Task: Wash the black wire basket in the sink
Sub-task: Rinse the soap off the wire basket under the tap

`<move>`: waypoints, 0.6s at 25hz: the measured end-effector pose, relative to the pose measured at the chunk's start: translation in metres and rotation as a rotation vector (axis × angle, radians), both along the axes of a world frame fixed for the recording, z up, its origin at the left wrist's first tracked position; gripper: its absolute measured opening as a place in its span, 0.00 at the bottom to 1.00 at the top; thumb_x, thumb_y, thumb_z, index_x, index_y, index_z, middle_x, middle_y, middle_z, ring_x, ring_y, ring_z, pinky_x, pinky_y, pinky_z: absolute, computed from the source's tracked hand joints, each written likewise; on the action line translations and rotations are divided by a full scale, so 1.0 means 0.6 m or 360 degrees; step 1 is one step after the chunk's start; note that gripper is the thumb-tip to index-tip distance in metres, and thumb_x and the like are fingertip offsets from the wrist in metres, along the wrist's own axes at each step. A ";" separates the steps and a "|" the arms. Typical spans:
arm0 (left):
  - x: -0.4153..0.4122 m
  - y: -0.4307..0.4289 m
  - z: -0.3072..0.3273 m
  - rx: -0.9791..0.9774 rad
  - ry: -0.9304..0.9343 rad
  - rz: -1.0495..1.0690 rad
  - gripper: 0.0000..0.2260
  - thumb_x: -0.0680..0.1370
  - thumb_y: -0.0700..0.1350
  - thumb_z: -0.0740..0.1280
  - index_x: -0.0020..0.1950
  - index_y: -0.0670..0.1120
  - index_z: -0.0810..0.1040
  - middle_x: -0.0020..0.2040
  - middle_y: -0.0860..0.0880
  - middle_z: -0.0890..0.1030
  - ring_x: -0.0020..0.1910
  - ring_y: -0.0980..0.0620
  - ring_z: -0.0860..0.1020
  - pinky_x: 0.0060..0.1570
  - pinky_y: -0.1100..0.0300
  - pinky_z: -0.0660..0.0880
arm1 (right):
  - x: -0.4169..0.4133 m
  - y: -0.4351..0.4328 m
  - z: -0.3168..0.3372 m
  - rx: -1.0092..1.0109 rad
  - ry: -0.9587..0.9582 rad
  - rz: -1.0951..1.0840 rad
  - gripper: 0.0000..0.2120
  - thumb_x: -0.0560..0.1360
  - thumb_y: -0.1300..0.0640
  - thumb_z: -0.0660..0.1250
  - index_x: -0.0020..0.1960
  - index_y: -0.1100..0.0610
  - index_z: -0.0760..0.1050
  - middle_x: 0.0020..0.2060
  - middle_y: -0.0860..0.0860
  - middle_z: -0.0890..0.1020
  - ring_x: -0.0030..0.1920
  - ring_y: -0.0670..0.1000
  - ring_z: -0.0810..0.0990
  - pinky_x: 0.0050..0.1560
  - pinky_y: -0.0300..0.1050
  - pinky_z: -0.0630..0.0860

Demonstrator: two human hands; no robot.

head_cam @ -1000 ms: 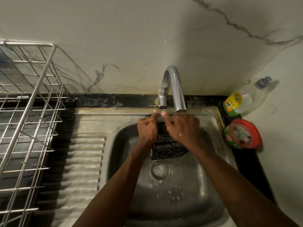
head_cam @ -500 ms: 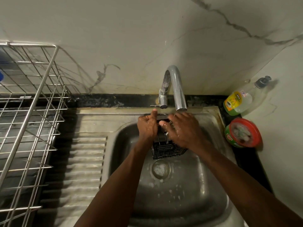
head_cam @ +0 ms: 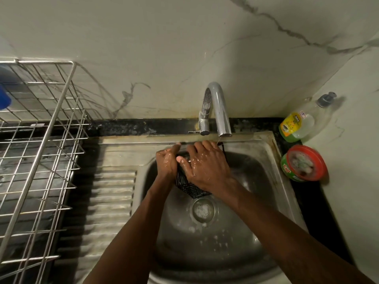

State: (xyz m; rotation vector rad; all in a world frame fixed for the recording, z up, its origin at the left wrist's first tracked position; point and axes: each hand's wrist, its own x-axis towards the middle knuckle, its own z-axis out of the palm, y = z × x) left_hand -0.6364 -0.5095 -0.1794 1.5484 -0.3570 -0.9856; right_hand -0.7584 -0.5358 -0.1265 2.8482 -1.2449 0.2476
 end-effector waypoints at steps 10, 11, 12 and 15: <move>0.006 0.024 -0.042 -0.0023 0.0315 -0.0067 0.23 0.80 0.56 0.67 0.57 0.36 0.83 0.50 0.37 0.85 0.49 0.37 0.84 0.52 0.45 0.81 | -0.049 -0.073 0.010 0.1264 -0.1028 -0.0566 0.36 0.76 0.29 0.58 0.31 0.62 0.71 0.23 0.51 0.74 0.25 0.51 0.73 0.40 0.50 0.80; 0.004 0.027 -0.044 -0.0057 0.0123 -0.0126 0.23 0.80 0.57 0.66 0.55 0.36 0.83 0.47 0.38 0.86 0.46 0.38 0.84 0.48 0.48 0.81 | -0.049 -0.075 0.009 0.1259 -0.0955 -0.0568 0.35 0.76 0.29 0.57 0.30 0.60 0.70 0.24 0.51 0.74 0.25 0.51 0.73 0.41 0.50 0.80; 0.003 0.029 -0.044 -0.0094 -0.0062 -0.0208 0.25 0.80 0.59 0.66 0.52 0.35 0.83 0.43 0.38 0.85 0.39 0.39 0.83 0.42 0.51 0.79 | -0.049 -0.081 0.006 0.1245 -0.0877 -0.0598 0.32 0.77 0.30 0.56 0.31 0.58 0.69 0.27 0.51 0.75 0.27 0.51 0.74 0.41 0.50 0.80; -0.018 0.014 -0.010 -0.0132 -0.0533 -0.0529 0.26 0.80 0.60 0.64 0.39 0.37 0.79 0.31 0.42 0.80 0.28 0.49 0.78 0.33 0.55 0.77 | -0.053 -0.103 -0.011 0.1139 -0.0657 -0.0716 0.26 0.83 0.37 0.55 0.38 0.55 0.73 0.36 0.53 0.80 0.35 0.52 0.79 0.47 0.53 0.82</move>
